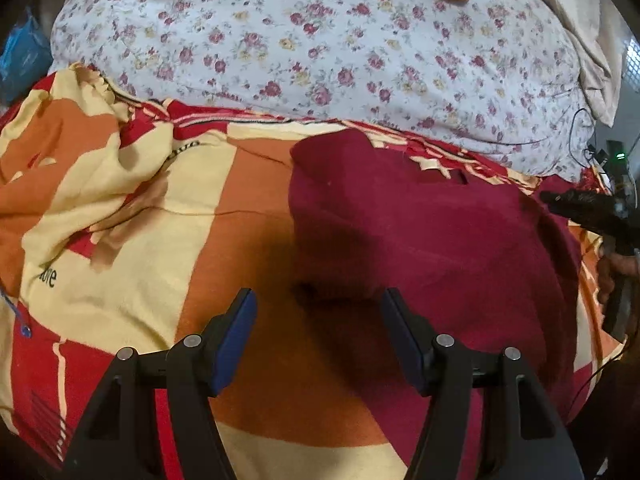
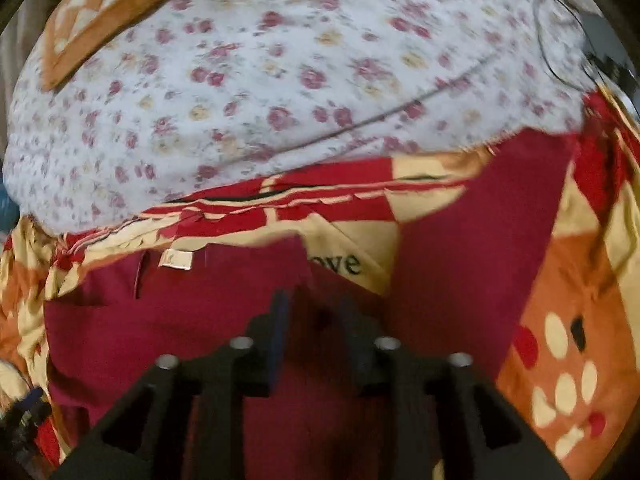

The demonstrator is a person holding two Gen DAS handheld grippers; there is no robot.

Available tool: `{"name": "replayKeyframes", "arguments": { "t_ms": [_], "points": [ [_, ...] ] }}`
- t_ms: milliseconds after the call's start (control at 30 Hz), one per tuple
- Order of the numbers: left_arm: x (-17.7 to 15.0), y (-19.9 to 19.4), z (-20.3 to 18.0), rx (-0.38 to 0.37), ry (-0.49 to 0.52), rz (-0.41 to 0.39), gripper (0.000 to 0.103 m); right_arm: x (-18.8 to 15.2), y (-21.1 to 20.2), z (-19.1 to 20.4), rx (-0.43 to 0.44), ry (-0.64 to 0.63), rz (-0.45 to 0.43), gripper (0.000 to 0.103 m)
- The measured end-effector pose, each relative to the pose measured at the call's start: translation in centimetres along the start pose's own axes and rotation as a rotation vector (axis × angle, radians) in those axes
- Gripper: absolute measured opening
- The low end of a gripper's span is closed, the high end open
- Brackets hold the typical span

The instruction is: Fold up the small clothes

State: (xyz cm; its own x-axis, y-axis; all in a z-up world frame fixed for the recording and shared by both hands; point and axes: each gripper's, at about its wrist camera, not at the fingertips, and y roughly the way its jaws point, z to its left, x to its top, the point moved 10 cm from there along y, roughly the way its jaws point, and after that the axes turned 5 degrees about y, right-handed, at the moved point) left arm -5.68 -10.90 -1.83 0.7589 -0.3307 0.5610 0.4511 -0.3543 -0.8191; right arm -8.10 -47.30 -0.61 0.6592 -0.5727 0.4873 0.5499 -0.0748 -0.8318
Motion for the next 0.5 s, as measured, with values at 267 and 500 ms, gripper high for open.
{"name": "replayKeyframes", "arguments": {
  "t_ms": [267,500],
  "points": [
    [-0.4,1.7,1.8,0.008,-0.076,0.024,0.055,-3.9,-1.2,16.3,0.427,-0.241,0.143,0.06],
    [-0.6,1.5,2.9,-0.044,-0.137,0.007,0.055,-7.0,2.3,23.4,0.413,-0.38,0.223,0.06]
  ]
}}
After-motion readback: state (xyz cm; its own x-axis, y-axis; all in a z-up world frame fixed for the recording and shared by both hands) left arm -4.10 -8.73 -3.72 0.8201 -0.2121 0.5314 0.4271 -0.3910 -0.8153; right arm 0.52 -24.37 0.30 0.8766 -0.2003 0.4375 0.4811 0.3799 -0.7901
